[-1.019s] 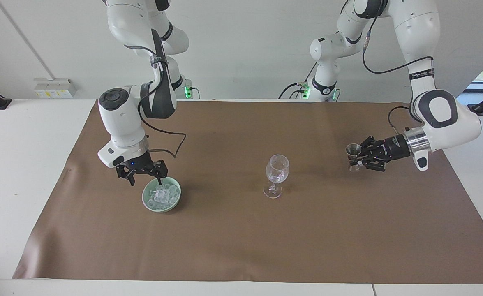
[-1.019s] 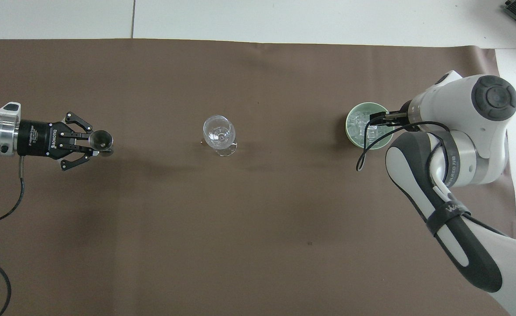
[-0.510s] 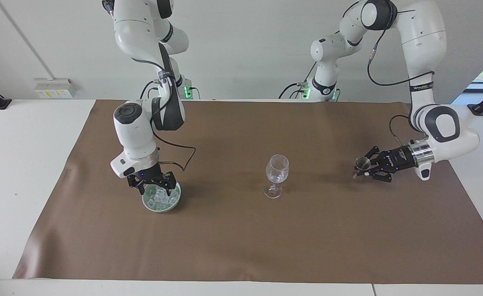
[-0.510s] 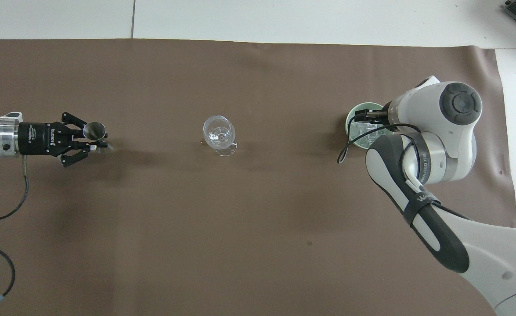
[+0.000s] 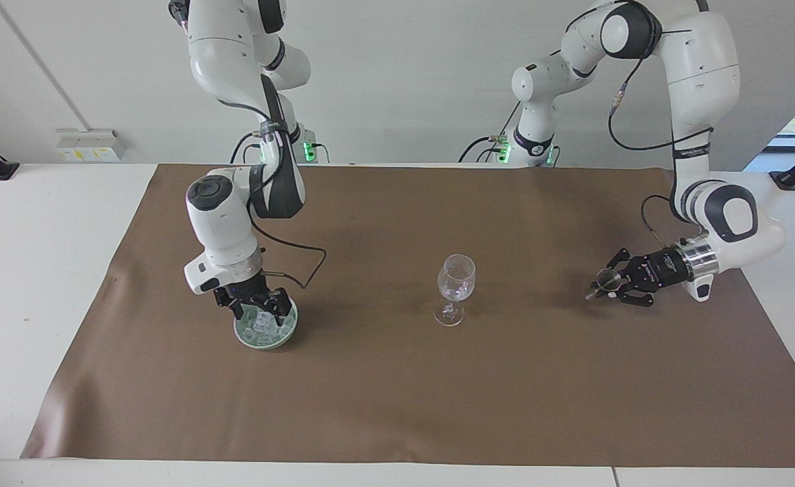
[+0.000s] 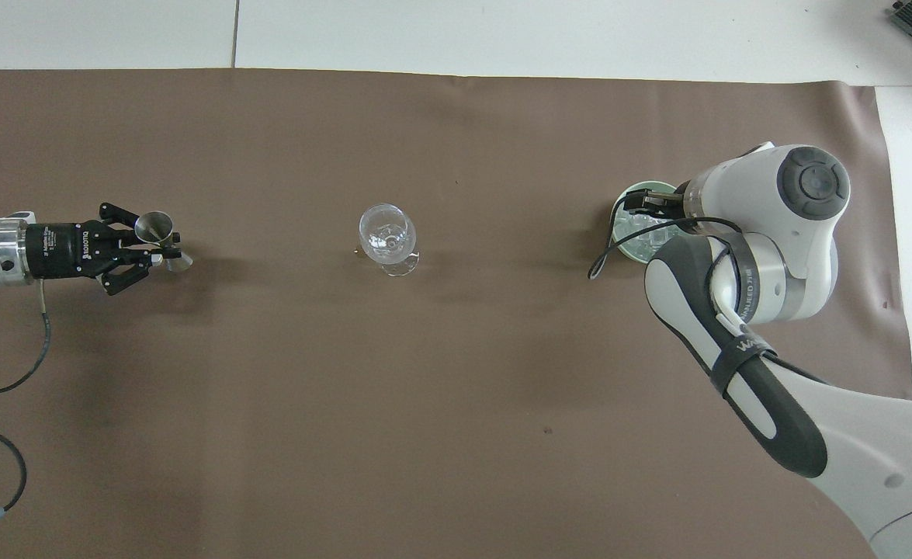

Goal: Pour wine and add ice with both arms

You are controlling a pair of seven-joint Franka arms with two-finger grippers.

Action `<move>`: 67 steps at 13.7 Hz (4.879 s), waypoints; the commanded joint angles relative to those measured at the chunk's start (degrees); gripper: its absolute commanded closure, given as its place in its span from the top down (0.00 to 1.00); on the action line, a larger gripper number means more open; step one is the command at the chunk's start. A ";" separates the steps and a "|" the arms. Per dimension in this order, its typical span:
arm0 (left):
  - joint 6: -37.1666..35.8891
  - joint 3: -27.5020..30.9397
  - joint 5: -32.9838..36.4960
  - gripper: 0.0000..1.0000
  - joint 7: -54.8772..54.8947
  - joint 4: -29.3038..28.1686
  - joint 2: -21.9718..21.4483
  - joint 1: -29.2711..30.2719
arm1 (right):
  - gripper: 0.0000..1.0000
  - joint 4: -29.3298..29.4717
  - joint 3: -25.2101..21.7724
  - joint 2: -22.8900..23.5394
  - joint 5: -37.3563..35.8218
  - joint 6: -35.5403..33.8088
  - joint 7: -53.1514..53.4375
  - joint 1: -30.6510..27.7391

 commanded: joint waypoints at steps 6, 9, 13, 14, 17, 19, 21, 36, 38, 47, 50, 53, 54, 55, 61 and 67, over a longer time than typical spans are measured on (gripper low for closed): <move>1.76 -0.45 -4.72 0.00 5.95 -1.53 0.91 0.58 | 0.67 0.10 0.06 0.11 1.62 -0.94 3.13 1.03; 2.12 -0.45 -4.80 0.00 8.06 -2.50 0.99 0.41 | 0.56 0.10 0.06 0.02 1.53 -1.56 3.05 1.03; 2.82 -0.45 -4.72 0.00 9.73 -3.37 0.99 0.41 | 0.42 0.10 -0.03 -0.07 1.53 -2.44 3.05 1.03; 2.91 -0.36 -4.72 0.00 10.34 -3.37 0.99 0.41 | 0.38 0.10 -0.03 -0.07 1.53 -2.44 3.05 1.03; 4.40 -0.45 -4.72 0.00 10.53 -4.08 0.99 0.49 | 0.15 0.10 -0.03 -0.07 1.53 -2.44 2.96 0.94; 4.32 -0.45 -4.80 0.00 10.53 -4.08 1.08 0.58 | 0.09 0.19 -0.03 0.02 1.53 -2.44 2.96 0.94; 4.32 -0.45 -4.89 0.00 10.61 -4.08 1.17 0.58 | 0.04 0.28 -0.03 0.02 1.53 -2.44 2.96 0.94; 4.32 -0.45 -4.89 0.19 11.05 -4.25 1.79 1.28 | 0.00 11.96 2.86 -5.61 1.18 -10.62 12.51 12.08; 4.32 -0.45 -4.89 0.23 11.05 -4.17 1.79 1.37 | 0.00 14.06 3.04 -5.52 0.48 -10.61 18.31 15.25; 4.32 -0.36 -4.45 0.62 11.05 -3.82 1.96 1.37 | 0.00 17.15 3.13 -4.73 0.39 -3.59 32.92 23.17; 4.14 -0.36 -3.93 1.00 10.96 -3.38 2.05 1.46 | 0.00 17.59 3.13 -4.64 0.47 -3.05 33.46 24.31; 3.26 -0.36 -0.69 1.00 10.88 -1.27 3.01 2.69 | 0.00 18.81 3.13 -4.12 0.83 -3.66 33.54 25.10; 3.00 -0.36 0.20 1.00 10.88 -0.83 3.28 3.13 | 0.00 20.65 3.13 -3.33 1.00 -4.19 33.55 25.54; 2.39 -0.36 1.08 1.00 10.96 0.04 3.54 4.09 | 0.00 21.62 3.13 -2.80 1.09 -4.28 33.89 25.63; 1.06 -0.36 10.30 1.00 11.31 5.58 3.72 5.85 | 0.00 21.90 3.13 -0.60 0.74 -3.84 39.51 27.74; 1.85 -0.36 20.50 1.00 12.46 11.74 0.92 5.77 | 0.00 19.70 3.13 -1.13 0.30 -3.93 40.84 28.01</move>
